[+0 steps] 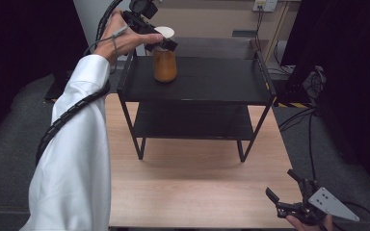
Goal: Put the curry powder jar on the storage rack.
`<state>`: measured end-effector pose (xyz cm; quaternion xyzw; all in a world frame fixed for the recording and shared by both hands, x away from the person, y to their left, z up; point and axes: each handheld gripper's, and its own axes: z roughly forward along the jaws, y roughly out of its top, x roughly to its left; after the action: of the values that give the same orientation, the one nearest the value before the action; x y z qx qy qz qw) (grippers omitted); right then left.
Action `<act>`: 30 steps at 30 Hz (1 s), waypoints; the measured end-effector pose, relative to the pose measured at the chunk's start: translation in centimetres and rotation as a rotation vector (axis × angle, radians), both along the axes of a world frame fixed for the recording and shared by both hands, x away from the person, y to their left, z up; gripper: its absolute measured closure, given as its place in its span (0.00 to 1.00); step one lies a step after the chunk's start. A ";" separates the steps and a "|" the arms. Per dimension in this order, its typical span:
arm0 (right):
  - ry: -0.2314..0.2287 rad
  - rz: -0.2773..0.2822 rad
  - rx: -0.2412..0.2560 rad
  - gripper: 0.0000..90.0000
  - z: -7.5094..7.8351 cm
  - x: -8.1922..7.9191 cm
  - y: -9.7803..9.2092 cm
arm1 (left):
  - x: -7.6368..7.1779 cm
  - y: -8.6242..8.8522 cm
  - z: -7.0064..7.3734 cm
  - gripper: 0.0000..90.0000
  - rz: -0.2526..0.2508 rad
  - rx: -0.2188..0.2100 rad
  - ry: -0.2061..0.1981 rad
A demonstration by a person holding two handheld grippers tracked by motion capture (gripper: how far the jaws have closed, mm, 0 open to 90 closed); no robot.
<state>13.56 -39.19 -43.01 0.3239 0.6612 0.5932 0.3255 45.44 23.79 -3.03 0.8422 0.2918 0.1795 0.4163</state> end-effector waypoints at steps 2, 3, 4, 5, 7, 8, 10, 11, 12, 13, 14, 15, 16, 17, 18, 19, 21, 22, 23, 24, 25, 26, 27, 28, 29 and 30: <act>0.001 -0.002 0.001 0.05 0.0 0.0 0.0 | -0.9 0.8 0.4 0.08 -0.008 -0.012 -0.019; -0.001 0.000 0.001 0.05 0.0 0.0 0.0 | -1.4 1.3 0.7 0.07 -0.021 -0.013 -0.032; -0.001 0.002 -0.002 0.05 0.0 0.0 0.1 | -1.9 1.7 1.0 0.07 -0.026 -0.009 -0.040; -0.001 0.003 -0.003 0.05 0.0 0.0 0.1 | -2.5 2.0 1.3 0.07 -0.033 0.001 -0.048; -0.002 0.005 -0.003 0.05 0.0 0.0 0.1 | -3.5 2.7 1.7 0.07 -0.055 0.004 -0.062; -0.001 0.008 -0.005 0.05 0.1 0.0 0.2 | -4.6 3.4 1.9 0.07 -0.073 0.005 -0.079; 0.000 0.008 -0.008 0.05 0.1 0.1 0.2 | -6.1 4.4 1.7 0.07 -0.099 -0.008 -0.092; 0.001 0.009 -0.009 0.05 0.1 0.1 0.3 | -7.2 4.7 1.5 0.07 -0.114 -0.002 -0.106; 0.003 0.009 -0.009 0.05 0.1 0.1 0.3 | -7.8 4.9 1.4 0.07 -0.118 -0.001 -0.110; 0.004 0.009 -0.009 0.05 0.1 0.1 0.3 | -8.8 5.3 1.1 0.07 -0.132 0.001 -0.115; 0.004 0.009 -0.009 0.05 0.1 0.1 0.3 | -8.8 5.3 1.1 0.07 -0.132 0.001 -0.115; 0.006 0.010 -0.012 0.05 0.1 0.2 0.4 | -10.4 5.6 0.6 0.08 -0.146 0.023 -0.129; 0.006 0.010 -0.012 0.05 0.1 0.2 0.4 | -10.4 5.6 0.6 0.08 -0.146 0.023 -0.129; 0.007 0.010 -0.012 0.05 0.1 0.2 0.5 | -11.0 5.8 0.2 0.08 -0.150 0.018 -0.133; 0.007 0.012 -0.014 0.05 0.1 0.2 0.5 | -12.0 6.5 -0.9 0.08 -0.169 -0.007 -0.123; 0.006 0.012 -0.017 0.05 0.1 0.2 0.5 | -12.6 6.7 -1.5 0.08 -0.175 -0.005 -0.125; 0.006 0.011 -0.014 0.05 0.1 0.2 0.5 | -13.7 6.7 -2.3 0.08 -0.193 0.025 -0.130; 0.009 0.012 -0.012 0.05 0.1 0.2 0.5 | -14.0 6.8 -2.7 0.08 -0.205 0.021 -0.133; 0.009 0.013 -0.015 0.05 0.1 0.2 0.5 | -14.5 6.9 -3.1 0.08 -0.214 0.017 -0.134; 0.009 0.012 -0.016 0.05 0.1 0.2 0.5 | -15.0 7.0 -3.6 0.07 -0.219 0.015 -0.138; 0.009 0.011 -0.014 0.05 0.1 0.2 0.6 | -15.5 7.1 -4.0 0.07 -0.230 0.019 -0.142; 0.009 0.011 -0.014 0.05 0.1 0.2 0.6 | -15.5 7.1 -4.0 0.07 -0.230 0.019 -0.142; 0.012 0.011 -0.014 0.05 0.1 0.1 0.6 | -16.1 7.2 -4.3 0.07 -0.231 0.027 -0.146; 0.012 0.010 -0.015 0.05 0.1 0.2 0.6 | -16.4 7.4 -4.5 0.07 -0.229 0.022 -0.150; 0.013 0.011 -0.016 0.06 0.1 0.2 0.6 | -17.0 7.7 -4.7 0.07 -0.237 0.030 -0.156; 0.013 0.010 -0.018 0.06 0.1 0.2 0.6 | -17.4 8.1 -5.0 0.07 -0.232 0.016 -0.159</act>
<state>13.73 -38.56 -42.88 0.3217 0.6702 0.5868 0.3209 28.00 31.89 -8.03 0.8567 0.1571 0.1987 0.4494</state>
